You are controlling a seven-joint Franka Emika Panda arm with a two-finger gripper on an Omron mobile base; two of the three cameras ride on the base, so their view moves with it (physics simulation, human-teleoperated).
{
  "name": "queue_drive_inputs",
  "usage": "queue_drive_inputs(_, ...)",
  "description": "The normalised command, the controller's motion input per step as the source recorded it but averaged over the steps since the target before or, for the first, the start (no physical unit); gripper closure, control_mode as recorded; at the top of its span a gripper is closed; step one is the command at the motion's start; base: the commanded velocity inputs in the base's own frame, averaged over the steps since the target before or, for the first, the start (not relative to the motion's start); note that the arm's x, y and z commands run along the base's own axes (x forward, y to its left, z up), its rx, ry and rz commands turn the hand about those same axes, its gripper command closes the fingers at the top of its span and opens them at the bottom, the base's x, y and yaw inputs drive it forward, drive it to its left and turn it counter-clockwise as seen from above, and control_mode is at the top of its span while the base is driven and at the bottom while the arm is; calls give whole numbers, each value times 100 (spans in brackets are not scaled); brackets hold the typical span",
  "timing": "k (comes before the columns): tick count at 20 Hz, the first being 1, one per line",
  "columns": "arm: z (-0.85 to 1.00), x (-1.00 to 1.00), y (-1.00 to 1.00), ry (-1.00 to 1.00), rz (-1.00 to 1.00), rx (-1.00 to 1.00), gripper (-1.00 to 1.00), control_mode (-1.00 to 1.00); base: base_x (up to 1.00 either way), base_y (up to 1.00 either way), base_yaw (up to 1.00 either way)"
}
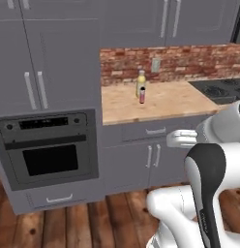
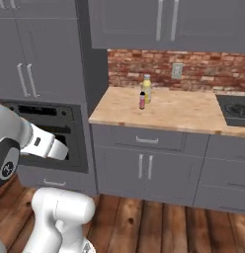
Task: Move the drinks to the dining counter.
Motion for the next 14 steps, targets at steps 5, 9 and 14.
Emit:
queue_drive_inputs(5, 0, 0, 0, 0, 0, 0, -100, 100, 97, -18, -12)
queue_drive_inputs(9, 0, 0, 0, 0, 0, 0, -100, 100, 92, -21, -9)
queue_drive_inputs(14, 0, 0, 0, 0, 0, 0, -100, 100, 84, -17, -7)
